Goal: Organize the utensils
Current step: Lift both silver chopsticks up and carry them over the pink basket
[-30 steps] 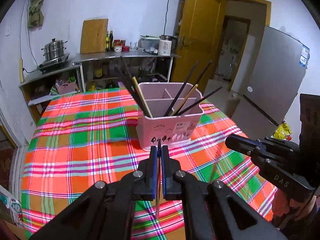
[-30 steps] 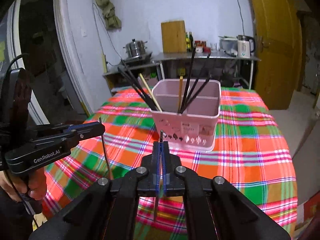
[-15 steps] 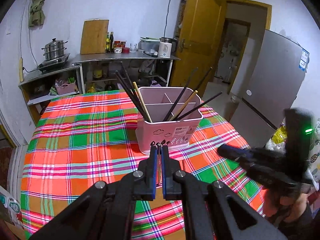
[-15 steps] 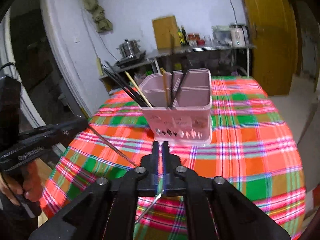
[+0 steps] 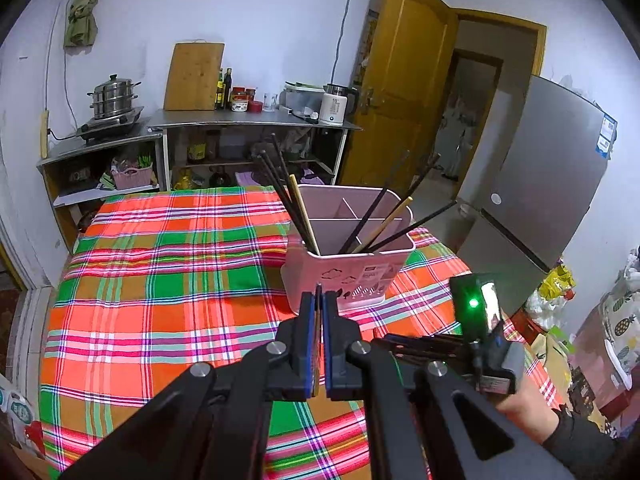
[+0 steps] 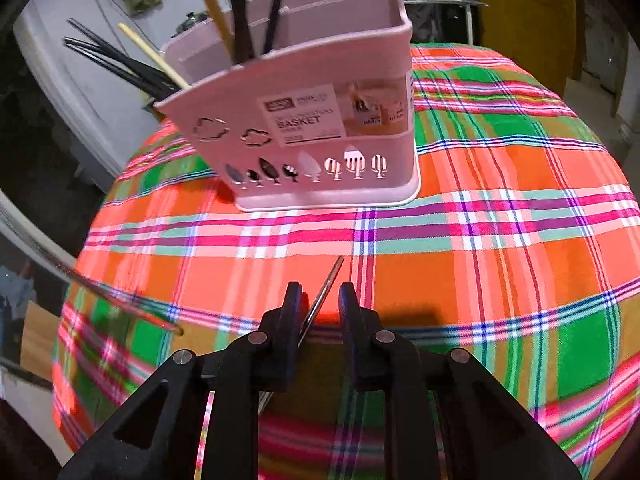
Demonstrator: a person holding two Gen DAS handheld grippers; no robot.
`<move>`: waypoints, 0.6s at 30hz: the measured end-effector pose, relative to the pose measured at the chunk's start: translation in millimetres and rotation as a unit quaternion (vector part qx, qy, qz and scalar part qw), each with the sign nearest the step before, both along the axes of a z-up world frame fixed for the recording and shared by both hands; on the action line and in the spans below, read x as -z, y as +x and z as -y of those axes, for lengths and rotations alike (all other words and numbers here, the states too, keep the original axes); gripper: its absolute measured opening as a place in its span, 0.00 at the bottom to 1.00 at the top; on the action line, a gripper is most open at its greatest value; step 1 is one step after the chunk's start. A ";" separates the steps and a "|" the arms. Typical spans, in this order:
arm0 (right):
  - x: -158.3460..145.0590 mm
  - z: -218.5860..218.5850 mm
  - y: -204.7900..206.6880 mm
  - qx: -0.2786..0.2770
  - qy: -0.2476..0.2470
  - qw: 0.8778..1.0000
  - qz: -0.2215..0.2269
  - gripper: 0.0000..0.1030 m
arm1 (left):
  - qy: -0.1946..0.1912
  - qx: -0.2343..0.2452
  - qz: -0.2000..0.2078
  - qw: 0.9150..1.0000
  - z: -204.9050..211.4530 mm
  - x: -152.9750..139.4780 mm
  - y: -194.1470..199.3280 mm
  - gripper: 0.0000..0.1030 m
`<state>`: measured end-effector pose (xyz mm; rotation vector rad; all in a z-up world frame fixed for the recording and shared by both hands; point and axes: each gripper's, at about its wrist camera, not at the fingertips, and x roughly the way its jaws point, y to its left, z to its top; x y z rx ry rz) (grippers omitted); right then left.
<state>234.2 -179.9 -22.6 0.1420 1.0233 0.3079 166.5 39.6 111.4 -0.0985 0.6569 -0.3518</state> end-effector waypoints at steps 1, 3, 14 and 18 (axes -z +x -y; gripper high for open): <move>0.1 -1.6 1.8 0.001 -0.005 1.000 0.002 0.19 | -0.001 0.001 0.000 1.000 -0.6 0.5 1.0 0.04; -0.5 -5.8 5.0 0.002 -0.018 1.000 0.000 0.19 | -0.002 0.002 -0.002 1.000 -1.4 1.9 3.1 0.04; -6.7 -15.0 -0.1 -0.010 -0.058 0.998 0.012 0.03 | -0.006 0.008 -0.005 1.000 0.0 2.8 7.4 0.04; -27.5 -13.2 -9.2 -0.015 -0.046 0.998 0.042 0.03 | -0.004 0.010 -0.006 1.000 2.9 1.9 7.3 0.04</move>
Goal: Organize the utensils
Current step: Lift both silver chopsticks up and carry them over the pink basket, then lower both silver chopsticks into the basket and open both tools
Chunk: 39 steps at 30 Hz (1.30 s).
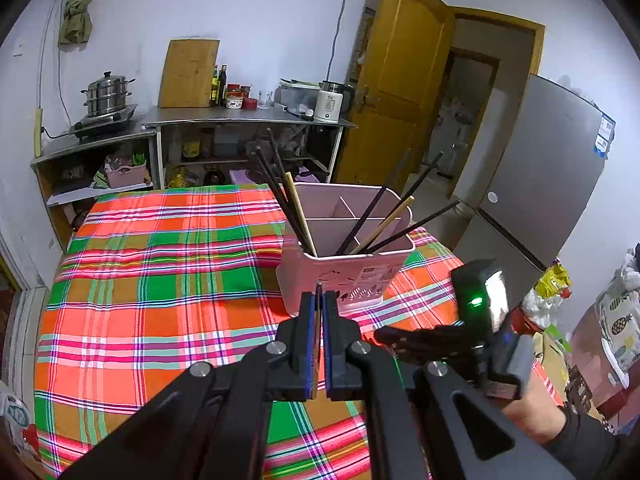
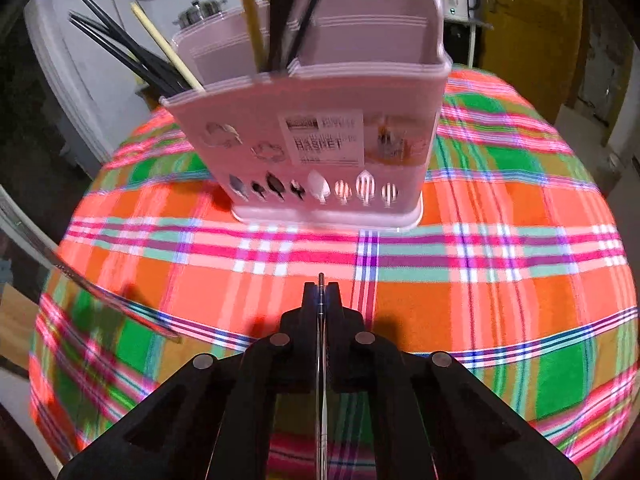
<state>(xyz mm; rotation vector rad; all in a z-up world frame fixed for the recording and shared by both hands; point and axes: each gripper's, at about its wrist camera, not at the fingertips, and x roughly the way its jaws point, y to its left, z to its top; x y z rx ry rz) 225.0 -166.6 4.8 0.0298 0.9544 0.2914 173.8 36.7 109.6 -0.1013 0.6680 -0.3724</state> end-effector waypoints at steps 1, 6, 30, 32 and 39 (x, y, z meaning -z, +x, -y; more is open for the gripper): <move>-5.3 -0.2 -1.0 -0.001 0.001 1.000 0.006 0.03 | 0.000 0.000 0.000 1.000 0.6 -0.4 -0.1 0.04; -46.3 12.1 -15.1 -0.007 0.023 0.998 0.054 0.03 | 0.003 0.000 0.000 1.000 0.9 -3.8 -0.4 0.04; -127.3 24.6 -51.1 -0.021 0.052 0.984 0.168 0.03 | 0.018 0.000 0.010 1.000 17.8 -34.1 7.4 0.04; -129.9 24.3 -50.5 -0.022 0.052 0.983 0.172 0.03 | 0.018 0.002 0.010 1.000 19.8 -36.9 10.9 0.04; -149.6 22.4 -46.3 -0.029 0.062 0.979 0.194 0.03 | 0.018 0.004 0.017 1.000 26.3 -55.4 25.2 0.04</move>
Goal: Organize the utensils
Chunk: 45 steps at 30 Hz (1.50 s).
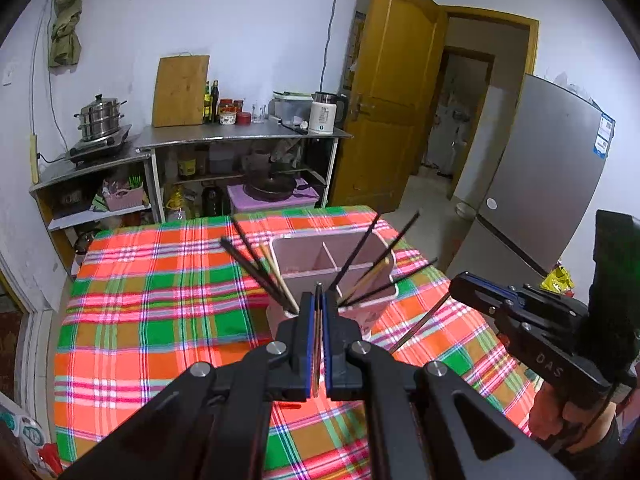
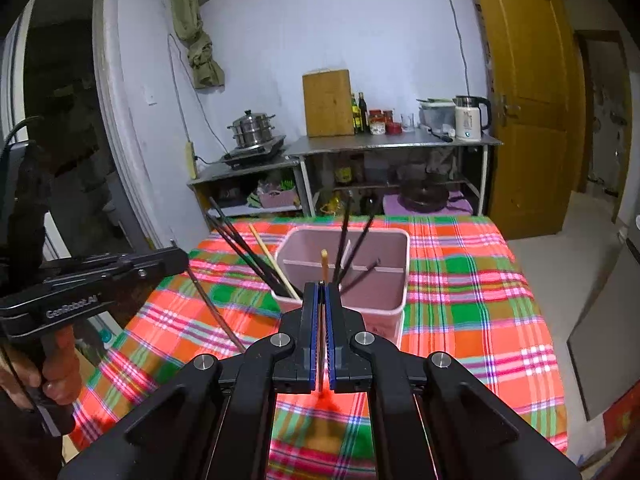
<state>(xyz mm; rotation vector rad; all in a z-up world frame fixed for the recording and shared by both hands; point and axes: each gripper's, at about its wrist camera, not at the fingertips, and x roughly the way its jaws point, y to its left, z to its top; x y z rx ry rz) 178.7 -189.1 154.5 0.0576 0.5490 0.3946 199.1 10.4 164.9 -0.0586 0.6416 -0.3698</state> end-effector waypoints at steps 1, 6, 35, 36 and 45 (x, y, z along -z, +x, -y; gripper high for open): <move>-4.2 -0.9 1.3 -0.001 0.001 1.000 0.005 0.03 | -0.001 -0.001 0.003 1.000 -0.2 -4.0 2.4 0.04; -30.4 -6.9 4.0 -0.007 0.007 0.999 0.038 0.03 | -0.011 -0.003 0.030 0.999 -0.8 -29.7 10.5 0.04; 9.0 -19.7 80.9 -0.013 -0.001 1.000 -0.007 0.03 | -0.012 -0.009 -0.004 1.000 12.1 24.5 87.1 0.04; 9.9 -19.7 80.4 -0.013 -0.001 1.000 -0.007 0.04 | -0.013 -0.010 -0.005 1.000 11.9 25.0 87.1 0.04; -2.7 -8.8 57.1 -0.015 0.020 1.000 0.016 0.12 | -0.027 -0.012 0.022 0.999 7.7 9.5 61.9 0.18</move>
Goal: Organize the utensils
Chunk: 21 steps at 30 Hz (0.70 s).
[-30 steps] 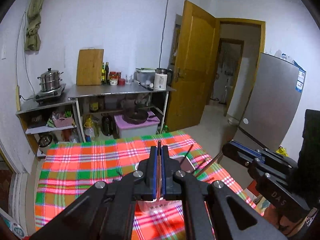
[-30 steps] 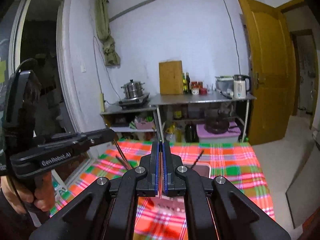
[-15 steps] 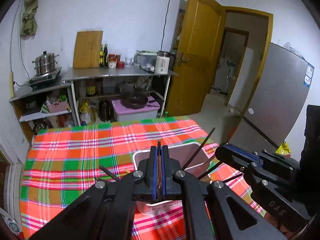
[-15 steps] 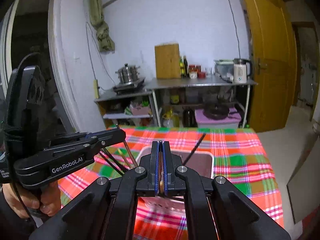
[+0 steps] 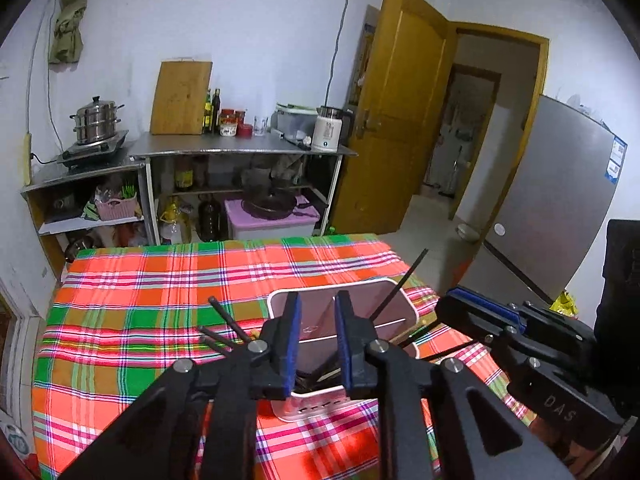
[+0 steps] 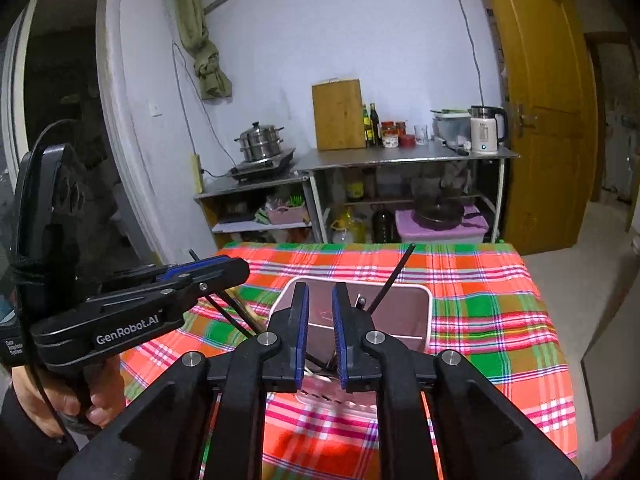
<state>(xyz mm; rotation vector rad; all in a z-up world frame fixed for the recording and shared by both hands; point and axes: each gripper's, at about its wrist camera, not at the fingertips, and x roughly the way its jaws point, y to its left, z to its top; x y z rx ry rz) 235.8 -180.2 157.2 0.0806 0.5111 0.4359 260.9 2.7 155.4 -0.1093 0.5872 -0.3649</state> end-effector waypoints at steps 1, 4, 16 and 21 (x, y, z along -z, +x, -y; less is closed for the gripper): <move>-0.8 1.0 -3.0 0.001 0.001 1.000 0.002 0.12 | 0.000 -0.001 0.003 1.000 -0.7 -1.8 -3.9 0.19; -2.9 6.7 -18.5 0.007 0.003 1.000 0.012 0.13 | -0.002 -0.006 0.014 1.000 -3.5 -5.7 -21.0 0.22; 23.9 11.1 -98.9 0.021 -0.021 0.999 0.036 0.27 | 0.002 -0.013 0.029 0.999 -0.9 28.2 -99.0 0.29; 39.0 10.8 -119.7 0.023 -0.023 0.999 0.035 0.28 | 0.013 -0.017 0.032 0.999 1.8 50.1 -126.4 0.29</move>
